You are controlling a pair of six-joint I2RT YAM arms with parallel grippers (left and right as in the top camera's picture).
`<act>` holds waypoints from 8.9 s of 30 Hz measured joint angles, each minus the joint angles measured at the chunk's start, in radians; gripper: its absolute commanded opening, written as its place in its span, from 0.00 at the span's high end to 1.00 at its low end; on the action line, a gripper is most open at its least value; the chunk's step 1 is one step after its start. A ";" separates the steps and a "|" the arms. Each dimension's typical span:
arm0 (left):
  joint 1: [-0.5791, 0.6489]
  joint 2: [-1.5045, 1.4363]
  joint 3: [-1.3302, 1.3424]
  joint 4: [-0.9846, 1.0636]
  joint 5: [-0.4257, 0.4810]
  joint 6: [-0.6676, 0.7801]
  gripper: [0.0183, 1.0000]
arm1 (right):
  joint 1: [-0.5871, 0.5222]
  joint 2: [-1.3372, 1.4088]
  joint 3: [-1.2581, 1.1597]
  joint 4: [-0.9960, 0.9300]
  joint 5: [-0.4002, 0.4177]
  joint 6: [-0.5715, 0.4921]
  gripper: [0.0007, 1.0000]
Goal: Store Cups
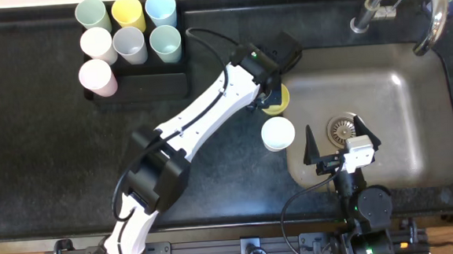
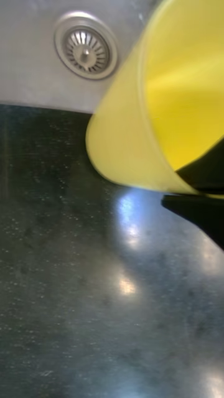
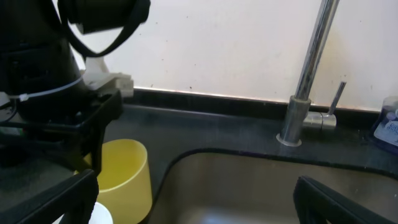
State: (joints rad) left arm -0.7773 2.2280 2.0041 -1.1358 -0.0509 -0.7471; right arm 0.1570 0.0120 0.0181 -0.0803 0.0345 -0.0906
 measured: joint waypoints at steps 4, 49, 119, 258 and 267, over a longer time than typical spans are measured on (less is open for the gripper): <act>0.000 0.000 0.014 -0.021 0.003 0.026 0.98 | 0.000 0.000 0.000 0.000 0.000 0.000 0.00; 0.577 -0.441 -0.390 -0.126 -0.221 -0.855 0.98 | 0.000 0.000 0.000 0.000 0.000 0.000 0.00; 0.668 -0.441 -0.394 0.092 -0.105 -0.789 0.00 | 0.000 0.000 0.000 0.000 0.000 0.000 0.00; 0.774 -2.215 -1.995 1.057 0.075 0.750 0.00 | 0.000 0.068 0.013 0.006 0.003 0.000 0.00; 0.773 -2.215 -1.995 1.057 0.078 0.750 0.00 | 0.026 0.571 0.579 -0.297 0.003 0.002 0.00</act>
State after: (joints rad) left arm -0.0040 0.0128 0.0090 -0.0788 0.0273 0.0025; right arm 0.1833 0.5835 0.5968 -0.3775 0.0372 -0.0887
